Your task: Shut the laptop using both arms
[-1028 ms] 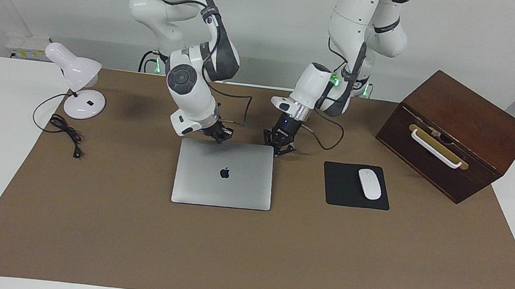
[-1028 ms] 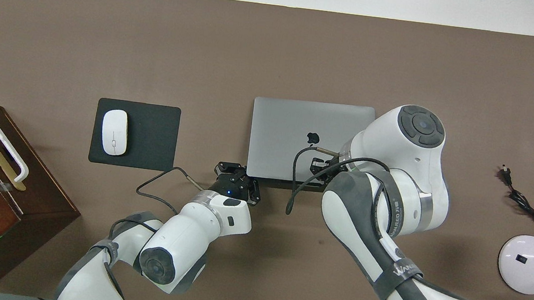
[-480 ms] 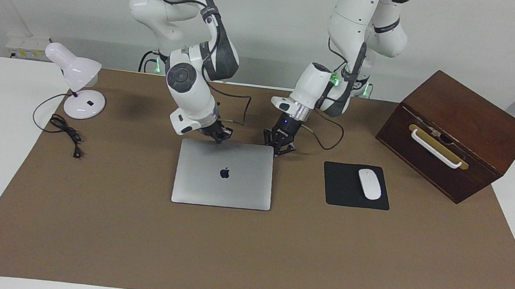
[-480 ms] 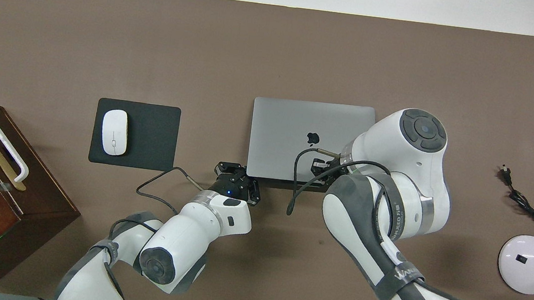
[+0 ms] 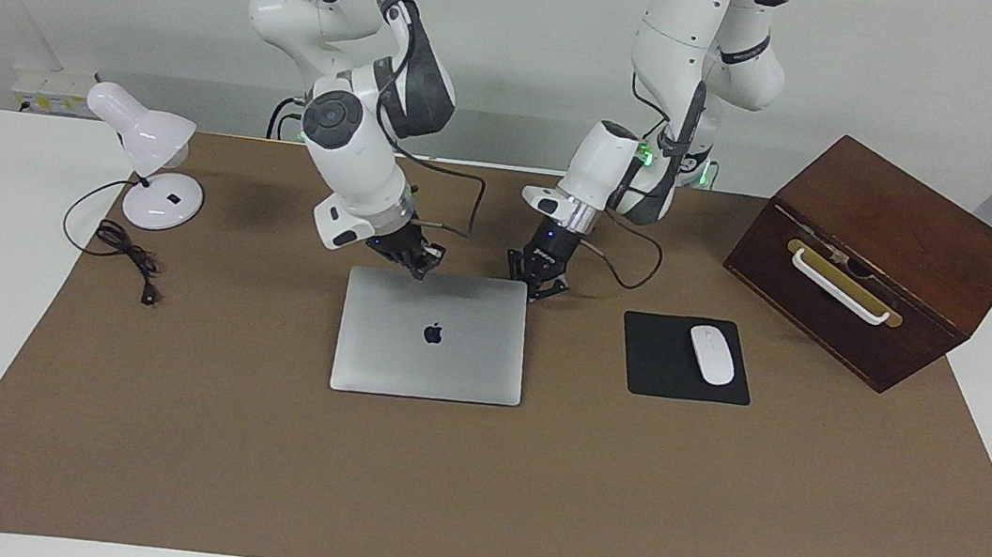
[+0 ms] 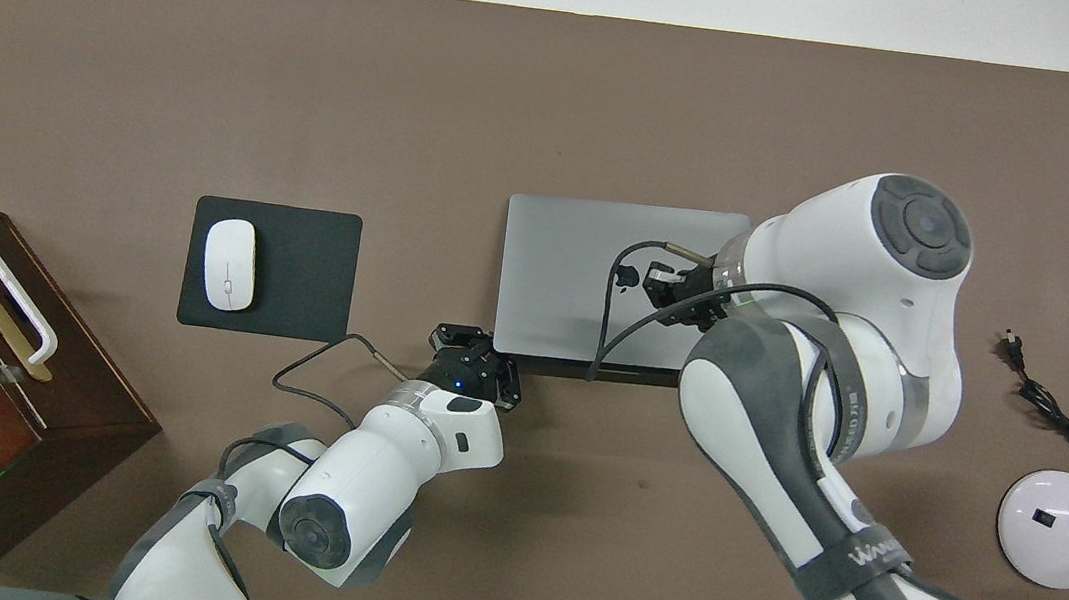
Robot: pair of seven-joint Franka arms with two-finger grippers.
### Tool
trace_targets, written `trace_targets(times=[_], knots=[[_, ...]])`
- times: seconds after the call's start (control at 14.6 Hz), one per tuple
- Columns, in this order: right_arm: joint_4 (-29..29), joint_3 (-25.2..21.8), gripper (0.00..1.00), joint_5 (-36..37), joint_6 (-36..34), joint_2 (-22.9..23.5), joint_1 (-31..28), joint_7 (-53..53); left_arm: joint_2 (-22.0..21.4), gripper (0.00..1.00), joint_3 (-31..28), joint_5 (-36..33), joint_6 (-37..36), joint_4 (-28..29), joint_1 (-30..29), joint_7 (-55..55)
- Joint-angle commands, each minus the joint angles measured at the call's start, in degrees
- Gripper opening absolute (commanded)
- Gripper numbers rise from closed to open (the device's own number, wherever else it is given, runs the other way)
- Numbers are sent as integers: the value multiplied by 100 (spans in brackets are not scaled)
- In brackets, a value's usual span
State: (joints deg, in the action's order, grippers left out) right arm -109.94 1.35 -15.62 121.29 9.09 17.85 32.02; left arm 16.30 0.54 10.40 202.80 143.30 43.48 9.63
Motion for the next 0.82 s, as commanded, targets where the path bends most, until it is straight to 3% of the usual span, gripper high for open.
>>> trace_targets(times=[0.0, 0.14, 0.34, 0.55, 0.75], knots=[[524, 32, 0, 862, 360, 75, -535, -151, -21, 0, -80, 59, -215, 374, 100, -57], [1182, 41, 0, 1481, 212, 189, -957, -903, -240, 0, -80, 59, -258, 400, -23, -49], [2000, 23, 18, 1649, -532, 190, -1599, -2609, -486, 0, -80, 59, -521, 426, -41, -57], [2844, 14, 47, 1658, -1719, 137, -1942, -3192, -995, 0, -80, 59, -1292, 435, -146, -57], [3075, -3, 100, 1658, -2362, -99, -2075, -3333, -1759, 0, -89, 59, -2548, 426, -383, 30]])
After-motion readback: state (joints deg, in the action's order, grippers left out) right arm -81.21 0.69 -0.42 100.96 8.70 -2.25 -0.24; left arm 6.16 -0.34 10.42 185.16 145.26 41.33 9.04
